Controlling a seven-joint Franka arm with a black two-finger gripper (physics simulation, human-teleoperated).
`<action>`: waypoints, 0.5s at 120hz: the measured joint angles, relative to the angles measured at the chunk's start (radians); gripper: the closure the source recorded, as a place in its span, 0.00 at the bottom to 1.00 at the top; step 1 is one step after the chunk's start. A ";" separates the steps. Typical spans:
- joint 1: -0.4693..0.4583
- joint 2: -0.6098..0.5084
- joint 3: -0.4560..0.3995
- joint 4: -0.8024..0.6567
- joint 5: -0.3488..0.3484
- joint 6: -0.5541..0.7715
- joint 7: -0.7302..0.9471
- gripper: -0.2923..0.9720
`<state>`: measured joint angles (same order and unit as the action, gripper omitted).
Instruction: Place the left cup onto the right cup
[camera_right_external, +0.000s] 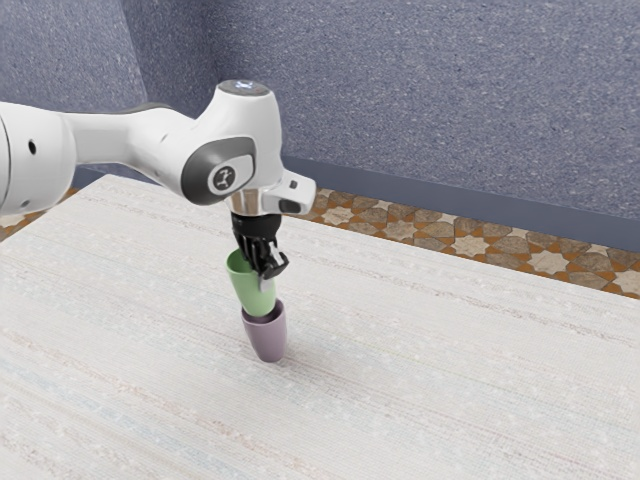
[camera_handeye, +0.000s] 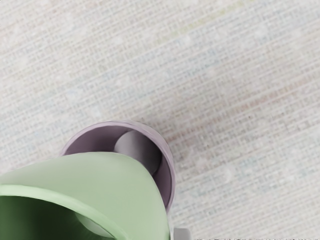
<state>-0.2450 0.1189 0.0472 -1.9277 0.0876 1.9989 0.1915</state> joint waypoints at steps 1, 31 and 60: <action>0.000 0.000 0.000 0.000 0.000 0.000 0.000 0.85; 0.006 0.005 0.005 0.001 0.007 -0.001 -0.001 0.85; 0.005 0.013 0.004 0.005 0.010 0.013 -0.001 0.85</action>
<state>-0.2401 0.1315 0.0507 -1.9227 0.0976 2.0116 0.1904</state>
